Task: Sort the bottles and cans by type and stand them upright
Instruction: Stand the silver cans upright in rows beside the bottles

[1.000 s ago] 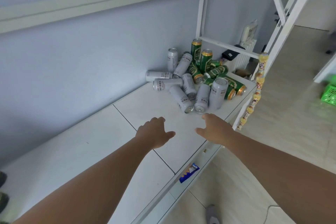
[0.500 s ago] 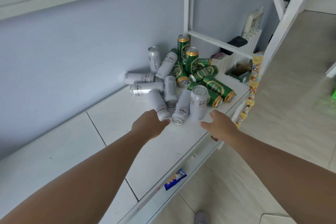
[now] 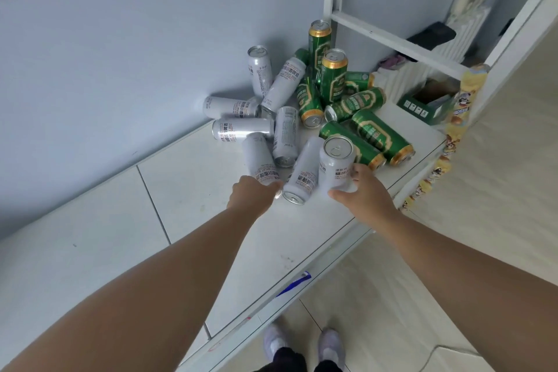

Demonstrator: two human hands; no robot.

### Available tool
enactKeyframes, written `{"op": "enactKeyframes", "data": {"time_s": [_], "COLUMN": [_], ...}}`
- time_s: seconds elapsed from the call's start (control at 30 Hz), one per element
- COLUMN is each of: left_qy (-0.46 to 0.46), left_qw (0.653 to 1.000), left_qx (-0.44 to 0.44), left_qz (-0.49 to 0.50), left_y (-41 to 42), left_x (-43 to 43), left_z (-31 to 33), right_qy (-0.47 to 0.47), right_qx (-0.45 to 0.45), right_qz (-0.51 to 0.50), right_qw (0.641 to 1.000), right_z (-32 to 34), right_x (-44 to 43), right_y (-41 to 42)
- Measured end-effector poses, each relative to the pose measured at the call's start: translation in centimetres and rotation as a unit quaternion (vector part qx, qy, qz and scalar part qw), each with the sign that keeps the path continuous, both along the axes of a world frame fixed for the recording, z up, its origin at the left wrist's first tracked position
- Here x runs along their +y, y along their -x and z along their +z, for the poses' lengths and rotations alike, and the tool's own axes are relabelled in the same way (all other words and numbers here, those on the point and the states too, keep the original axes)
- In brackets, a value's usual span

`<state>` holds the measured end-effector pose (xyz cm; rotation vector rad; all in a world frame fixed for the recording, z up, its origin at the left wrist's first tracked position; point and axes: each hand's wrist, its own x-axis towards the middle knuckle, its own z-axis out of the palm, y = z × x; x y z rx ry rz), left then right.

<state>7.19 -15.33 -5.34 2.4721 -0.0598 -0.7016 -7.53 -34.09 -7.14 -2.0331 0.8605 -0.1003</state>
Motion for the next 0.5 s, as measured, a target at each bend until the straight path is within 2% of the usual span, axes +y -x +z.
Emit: {"op": "enactKeyframes", "data": {"time_s": [0.3,0.5], "left_qy": [0.07,0.086], "left_qw": [0.994,0.991], "left_qx": [0.031,0.049], "left_qz": [0.079,0.085], "left_y": [-1.9,-2.2], "left_x": [-1.1,-1.7], "left_z": [-2.5,-2.0], "right_qy": [-0.029,-0.04], "right_qx": [-0.034,-0.06], "right_qz": [-0.012,-0.022], "right_qw": [0.999,0.997], "right_z": [-2.0,-3.1], "right_x": [0.0,0.0], "right_y": [-1.3,-2.2]}}
